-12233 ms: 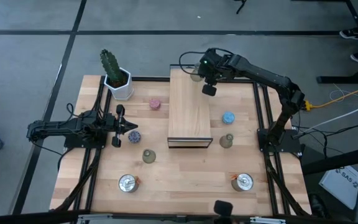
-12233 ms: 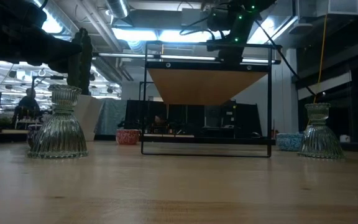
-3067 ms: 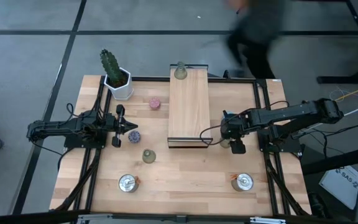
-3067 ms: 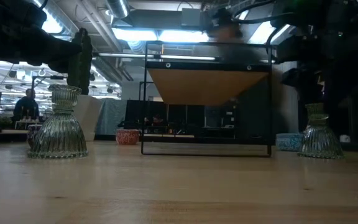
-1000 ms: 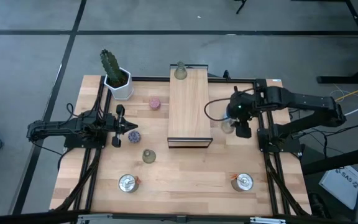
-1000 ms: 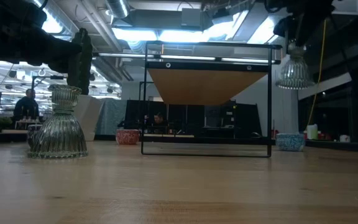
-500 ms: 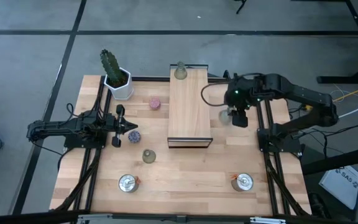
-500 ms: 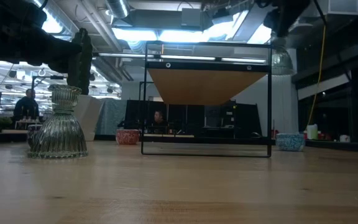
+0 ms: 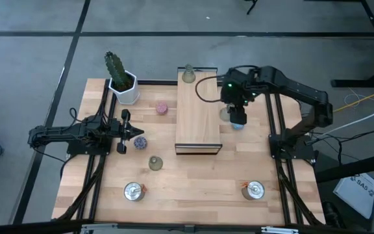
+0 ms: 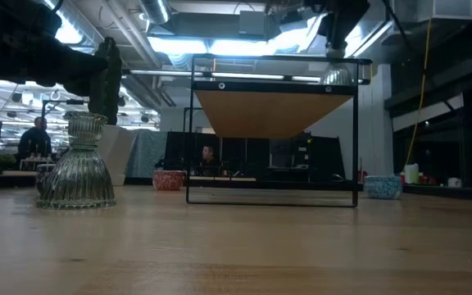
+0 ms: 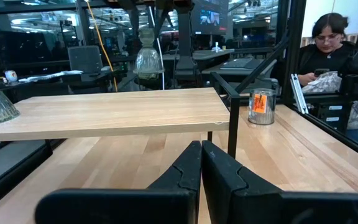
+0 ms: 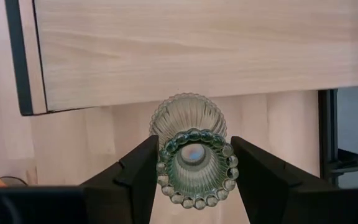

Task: Pick & Place candle stick holders
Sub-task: Put the right transparent candle holder on the shelf

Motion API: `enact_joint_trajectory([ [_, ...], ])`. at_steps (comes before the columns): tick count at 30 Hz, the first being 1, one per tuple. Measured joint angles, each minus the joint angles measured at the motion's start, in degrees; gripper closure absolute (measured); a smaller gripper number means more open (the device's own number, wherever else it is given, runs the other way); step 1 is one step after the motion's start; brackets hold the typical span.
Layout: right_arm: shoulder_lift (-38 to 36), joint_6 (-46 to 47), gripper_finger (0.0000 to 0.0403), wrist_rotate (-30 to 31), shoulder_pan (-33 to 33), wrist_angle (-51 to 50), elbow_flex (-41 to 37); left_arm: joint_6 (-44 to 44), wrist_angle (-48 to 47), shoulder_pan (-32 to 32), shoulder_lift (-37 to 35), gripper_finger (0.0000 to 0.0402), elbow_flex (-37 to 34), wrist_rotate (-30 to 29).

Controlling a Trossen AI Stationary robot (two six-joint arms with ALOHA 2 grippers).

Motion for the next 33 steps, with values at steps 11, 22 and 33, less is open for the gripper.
enact_joint_trajectory([
  [11,5.39,-1.81,0.0214,-0.11,-0.83,0.07,3.61,0.0,0.0,0.0,-0.01,0.0395,0.0,0.0],
  [22,5.58,-1.34,0.0214,-0.09,-1.18,0.09,3.65,0.0,0.0,0.02,0.0,0.0395,-0.01,0.0],
  [33,5.58,-0.94,0.0214,-0.09,-1.16,0.13,3.65,0.0,0.0,0.0,0.02,0.0395,-0.01,0.0],
])
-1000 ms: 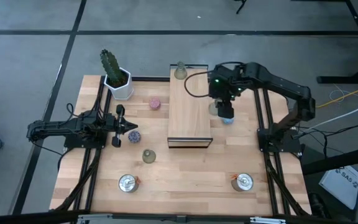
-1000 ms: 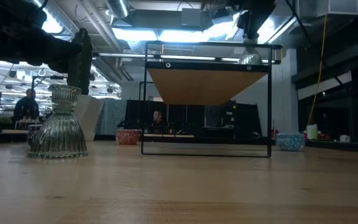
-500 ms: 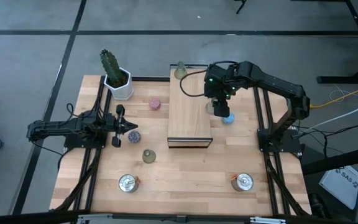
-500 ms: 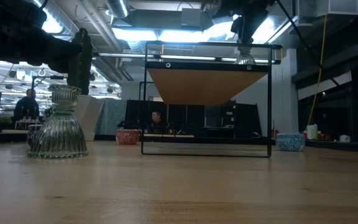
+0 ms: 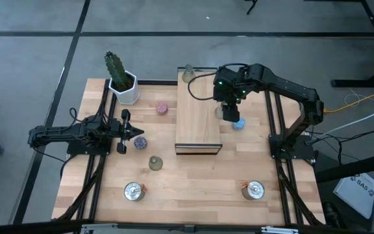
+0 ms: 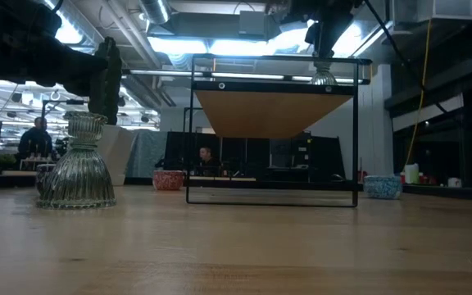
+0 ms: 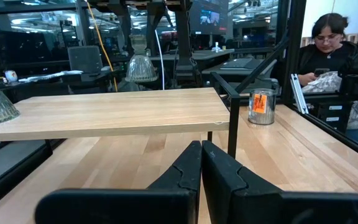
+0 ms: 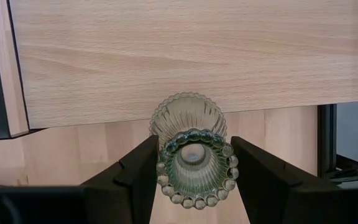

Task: Pick & Place candle stick holders
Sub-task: Put the right transparent candle holder on the shelf

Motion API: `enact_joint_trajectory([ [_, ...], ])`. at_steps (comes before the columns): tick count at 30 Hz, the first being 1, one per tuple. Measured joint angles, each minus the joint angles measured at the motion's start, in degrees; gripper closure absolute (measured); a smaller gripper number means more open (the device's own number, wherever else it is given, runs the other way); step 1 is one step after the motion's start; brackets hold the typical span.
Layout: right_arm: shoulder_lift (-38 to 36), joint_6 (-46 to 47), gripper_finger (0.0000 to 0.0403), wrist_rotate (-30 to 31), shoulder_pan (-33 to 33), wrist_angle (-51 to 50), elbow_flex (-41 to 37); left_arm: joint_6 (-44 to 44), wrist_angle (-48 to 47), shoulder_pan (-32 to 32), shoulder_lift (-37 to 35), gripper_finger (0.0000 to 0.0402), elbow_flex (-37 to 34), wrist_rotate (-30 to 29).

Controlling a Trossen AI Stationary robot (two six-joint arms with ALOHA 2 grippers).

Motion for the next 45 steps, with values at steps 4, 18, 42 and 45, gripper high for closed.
enact_joint_trajectory([
  [4,0.0,0.0,0.0214,0.0,0.0,0.0,0.0,-0.02,0.0,0.0,-0.01,0.0395,0.01,0.0],
  [18,0.0,0.44,0.0214,-0.04,0.0,0.61,0.0,-0.01,0.0,0.01,-0.02,0.0395,0.01,0.0],
  [42,2.41,1.95,0.0214,-0.96,-0.84,5.37,0.01,-0.01,0.0,0.0,0.0,0.0395,0.01,0.0],
  [45,2.99,1.92,0.0214,-0.96,-1.26,5.76,0.02,0.0,0.0,0.0,0.0,0.0395,0.0,0.0],
])
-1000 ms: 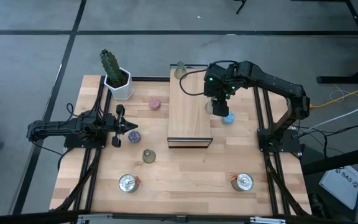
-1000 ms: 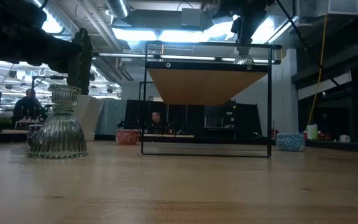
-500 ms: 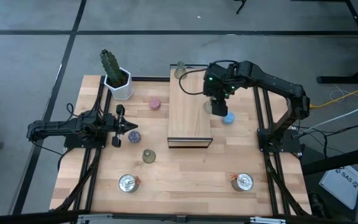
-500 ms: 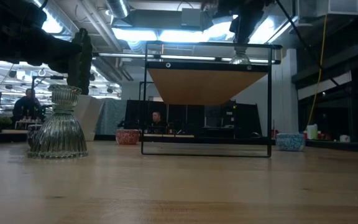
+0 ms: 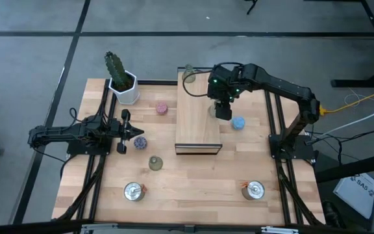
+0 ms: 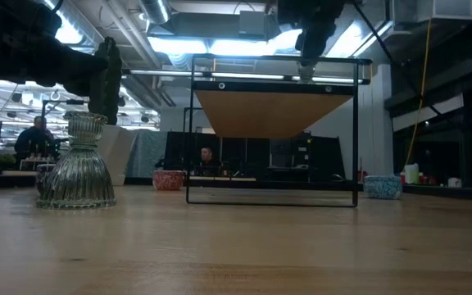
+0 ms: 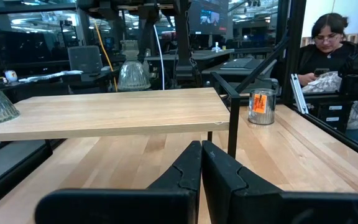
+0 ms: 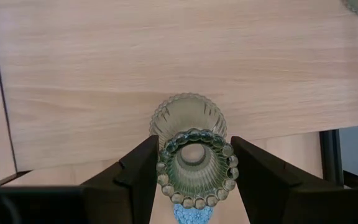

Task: Pick & Place candle stick holders
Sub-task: Put the right transparent candle holder on the shelf

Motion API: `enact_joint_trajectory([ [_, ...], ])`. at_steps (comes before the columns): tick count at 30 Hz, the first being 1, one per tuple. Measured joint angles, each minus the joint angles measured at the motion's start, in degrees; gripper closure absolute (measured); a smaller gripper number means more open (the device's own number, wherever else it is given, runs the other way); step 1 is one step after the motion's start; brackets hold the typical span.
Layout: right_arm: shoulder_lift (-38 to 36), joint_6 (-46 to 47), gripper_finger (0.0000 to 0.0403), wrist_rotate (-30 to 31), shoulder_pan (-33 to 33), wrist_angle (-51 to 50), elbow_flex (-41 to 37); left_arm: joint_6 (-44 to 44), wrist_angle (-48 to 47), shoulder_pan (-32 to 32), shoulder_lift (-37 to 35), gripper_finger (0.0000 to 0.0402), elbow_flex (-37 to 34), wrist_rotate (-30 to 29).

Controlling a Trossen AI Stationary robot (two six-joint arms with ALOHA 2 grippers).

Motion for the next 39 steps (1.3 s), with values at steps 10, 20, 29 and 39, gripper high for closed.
enact_joint_trajectory([
  [10,2.43,-2.14,0.0214,-0.21,-0.84,3.91,-0.02,-0.02,0.0,-0.01,-0.01,0.0395,0.02,0.0],
  [20,3.09,-2.79,0.0214,2.54,-5.01,10.6,0.0,0.0,0.0,0.0,0.0,0.0395,0.01,0.0],
  [29,3.11,-3.33,0.0214,3.41,-10.41,15.43,0.0,0.0,0.0,0.02,0.0,0.0395,0.0,0.0],
  [39,3.5,-2.97,0.0214,1.47,-15.38,18.85,-0.02,-0.01,0.0,0.02,-0.02,0.0395,0.0,0.0],
])
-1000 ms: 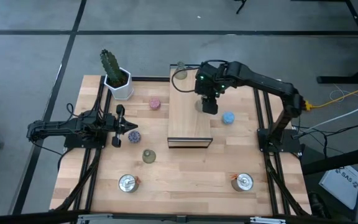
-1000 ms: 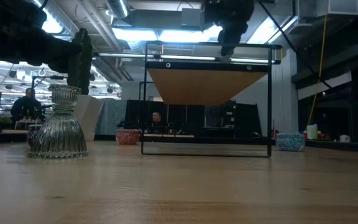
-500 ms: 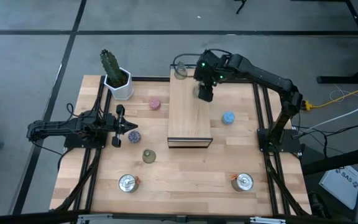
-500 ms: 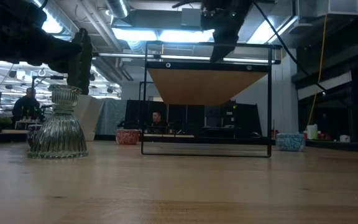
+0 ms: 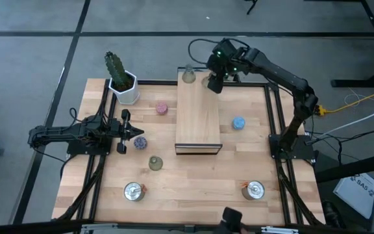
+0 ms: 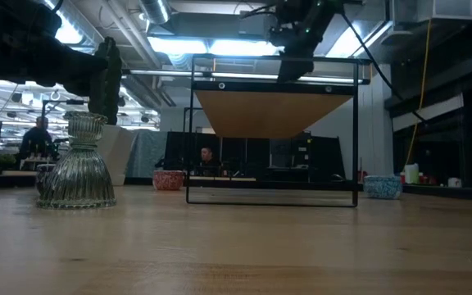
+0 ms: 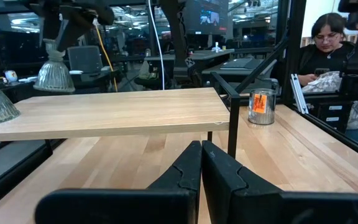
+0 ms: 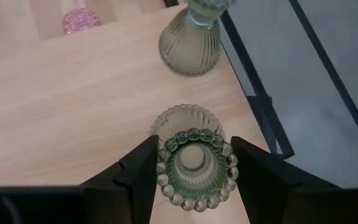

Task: Pick & Place candle stick holders
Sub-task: Put the right transparent candle holder on the shelf

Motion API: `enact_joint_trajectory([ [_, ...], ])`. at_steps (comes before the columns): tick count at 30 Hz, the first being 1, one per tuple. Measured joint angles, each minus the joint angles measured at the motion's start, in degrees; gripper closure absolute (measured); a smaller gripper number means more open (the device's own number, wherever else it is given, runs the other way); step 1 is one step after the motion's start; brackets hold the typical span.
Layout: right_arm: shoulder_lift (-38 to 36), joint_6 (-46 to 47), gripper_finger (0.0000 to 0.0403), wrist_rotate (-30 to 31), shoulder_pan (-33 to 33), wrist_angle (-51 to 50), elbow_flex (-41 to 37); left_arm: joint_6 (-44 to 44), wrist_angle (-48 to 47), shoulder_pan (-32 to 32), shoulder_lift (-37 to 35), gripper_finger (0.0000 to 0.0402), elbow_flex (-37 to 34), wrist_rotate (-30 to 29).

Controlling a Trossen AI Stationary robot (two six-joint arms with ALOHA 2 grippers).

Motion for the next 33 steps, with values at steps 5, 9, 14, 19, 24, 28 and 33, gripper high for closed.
enact_joint_trajectory([
  [5,1.83,-0.09,0.0214,-1.88,-1.12,0.0,-0.11,-0.01,0.0,0.0,0.01,0.0395,0.0,0.0],
  [9,2.51,-0.11,0.0214,-2.34,-1.51,0.69,-0.1,-0.01,0.0,0.0,0.02,0.0395,0.0,0.0],
  [14,2.67,-0.26,0.0214,-2.51,-1.74,1.21,-0.09,-0.01,0.0,-0.01,0.0,0.0395,0.01,0.0],
  [19,2.73,-0.46,0.0213,-2.31,-1.74,1.78,-0.09,-0.01,0.0,-0.01,0.0,0.0395,0.01,0.0],
  [24,2.78,-0.48,0.0198,-2.22,-1.74,2.31,-0.09,-0.01,0.0,-0.01,0.01,0.0395,0.01,0.0],
  [28,2.78,-0.61,0.0183,-2.06,-1.74,3.03,-0.09,-0.01,0.0,-0.01,0.01,0.0395,0.0,0.0],
  [33,2.78,-0.62,0.0171,-2.06,-1.74,3.71,-0.09,-0.01,0.0,0.0,0.02,0.0395,0.0,0.0],
])
